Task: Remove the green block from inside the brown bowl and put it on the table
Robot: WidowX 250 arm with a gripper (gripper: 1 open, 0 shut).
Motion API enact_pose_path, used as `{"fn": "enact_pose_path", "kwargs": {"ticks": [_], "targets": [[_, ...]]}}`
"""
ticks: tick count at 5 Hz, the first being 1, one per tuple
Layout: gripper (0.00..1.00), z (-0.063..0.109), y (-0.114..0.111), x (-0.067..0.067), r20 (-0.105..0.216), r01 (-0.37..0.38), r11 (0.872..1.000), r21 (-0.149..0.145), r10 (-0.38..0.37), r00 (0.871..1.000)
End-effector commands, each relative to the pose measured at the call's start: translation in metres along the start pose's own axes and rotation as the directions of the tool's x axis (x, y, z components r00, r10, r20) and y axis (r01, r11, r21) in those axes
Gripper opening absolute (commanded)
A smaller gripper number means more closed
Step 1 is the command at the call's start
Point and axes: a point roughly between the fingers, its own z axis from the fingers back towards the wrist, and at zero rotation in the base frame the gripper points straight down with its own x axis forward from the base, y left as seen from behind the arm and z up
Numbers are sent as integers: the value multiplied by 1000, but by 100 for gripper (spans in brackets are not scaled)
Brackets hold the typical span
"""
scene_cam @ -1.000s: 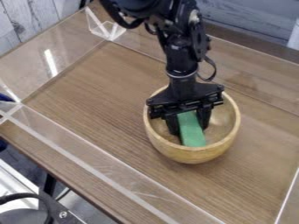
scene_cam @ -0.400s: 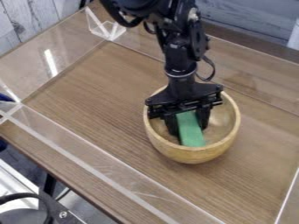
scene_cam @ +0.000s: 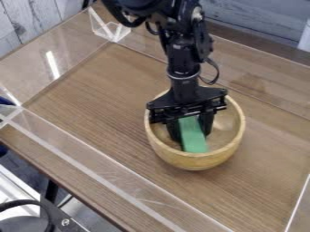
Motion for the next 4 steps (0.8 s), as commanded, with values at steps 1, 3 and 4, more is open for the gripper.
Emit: {"fn": "enact_pose_path", "kwargs": {"ticks": [1,3,4], "targets": [[0,13,0,6,27,-8,1000,-22,9,1000],[0,16,-1,5,24,-4,1000,-20,5,1000],[0,17,-1,5,23,-3,1000,-19,3,1000]]}}
